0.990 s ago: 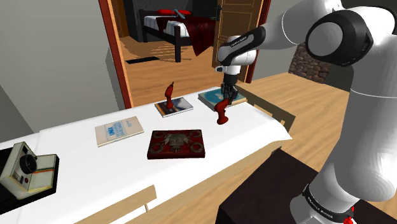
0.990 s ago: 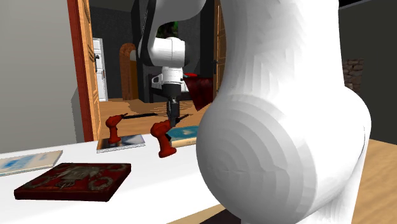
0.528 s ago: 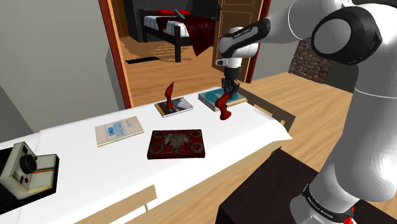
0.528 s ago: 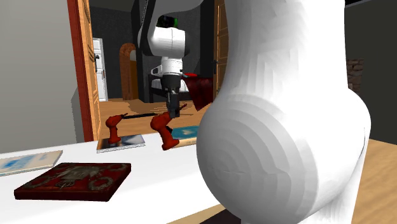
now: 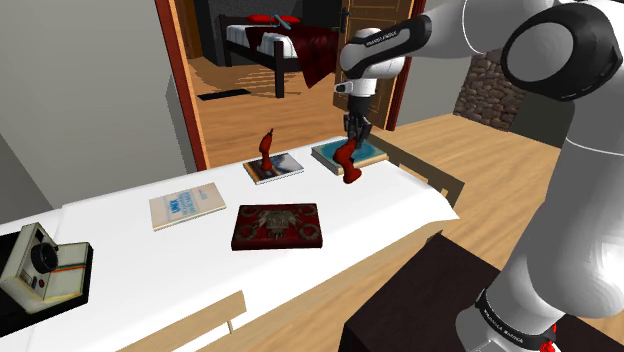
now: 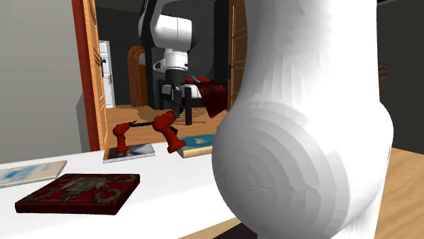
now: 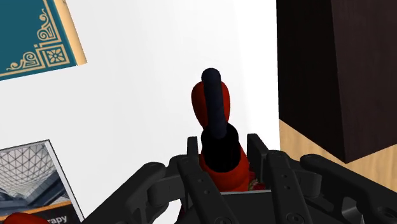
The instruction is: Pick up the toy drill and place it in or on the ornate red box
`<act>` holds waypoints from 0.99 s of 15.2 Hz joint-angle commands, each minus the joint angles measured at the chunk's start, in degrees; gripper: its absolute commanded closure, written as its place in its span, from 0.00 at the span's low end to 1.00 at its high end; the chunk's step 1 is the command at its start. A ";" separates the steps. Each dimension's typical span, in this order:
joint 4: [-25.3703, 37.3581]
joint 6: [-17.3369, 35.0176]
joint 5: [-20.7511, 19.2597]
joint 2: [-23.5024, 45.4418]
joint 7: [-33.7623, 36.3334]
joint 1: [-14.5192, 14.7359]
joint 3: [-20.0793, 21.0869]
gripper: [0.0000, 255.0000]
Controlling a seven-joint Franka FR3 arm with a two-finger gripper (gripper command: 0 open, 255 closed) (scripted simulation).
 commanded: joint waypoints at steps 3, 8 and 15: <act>0.30 -0.56 -0.05 -0.84 5.01 2.93 1.92 1.00; 1.95 -1.46 0.25 -0.78 11.34 6.56 4.55 1.00; 7.26 -3.44 1.07 1.61 19.79 11.27 8.06 1.00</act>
